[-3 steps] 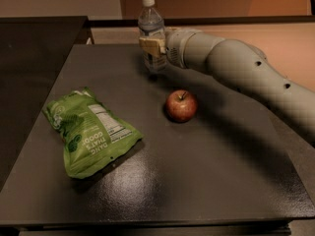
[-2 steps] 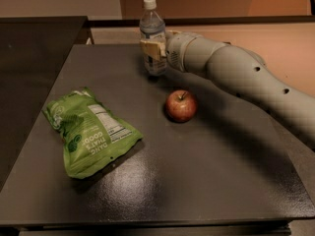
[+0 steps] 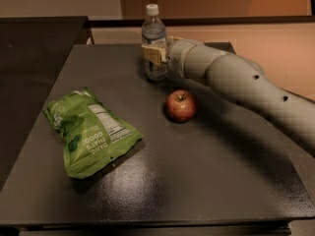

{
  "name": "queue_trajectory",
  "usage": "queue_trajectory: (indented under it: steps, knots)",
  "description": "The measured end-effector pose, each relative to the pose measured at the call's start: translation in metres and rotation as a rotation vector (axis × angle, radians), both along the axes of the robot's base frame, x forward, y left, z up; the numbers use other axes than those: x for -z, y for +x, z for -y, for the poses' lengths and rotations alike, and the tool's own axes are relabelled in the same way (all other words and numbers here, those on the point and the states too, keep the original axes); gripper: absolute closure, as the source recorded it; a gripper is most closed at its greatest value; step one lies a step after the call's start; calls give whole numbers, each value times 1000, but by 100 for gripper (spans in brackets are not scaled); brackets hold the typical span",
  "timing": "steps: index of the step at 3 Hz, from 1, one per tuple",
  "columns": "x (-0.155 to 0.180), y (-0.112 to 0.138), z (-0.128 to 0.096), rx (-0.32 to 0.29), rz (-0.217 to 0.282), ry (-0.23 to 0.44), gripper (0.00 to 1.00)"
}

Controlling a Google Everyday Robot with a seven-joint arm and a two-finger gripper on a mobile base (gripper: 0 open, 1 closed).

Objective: Place blue plastic bottle upright

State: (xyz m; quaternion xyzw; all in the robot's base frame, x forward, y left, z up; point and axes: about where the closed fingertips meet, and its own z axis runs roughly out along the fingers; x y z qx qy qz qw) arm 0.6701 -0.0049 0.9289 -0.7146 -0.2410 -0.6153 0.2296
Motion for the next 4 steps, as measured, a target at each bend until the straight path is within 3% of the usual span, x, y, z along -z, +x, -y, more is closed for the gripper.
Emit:
queue_trajectory:
  steps: [2,3,4]
  knots:
    - [5,-4,-1,3,-4,5,12]
    - [4,-4,-2,1,-4,5,0]
    - [4,-4,-2,1,-4,5,0]
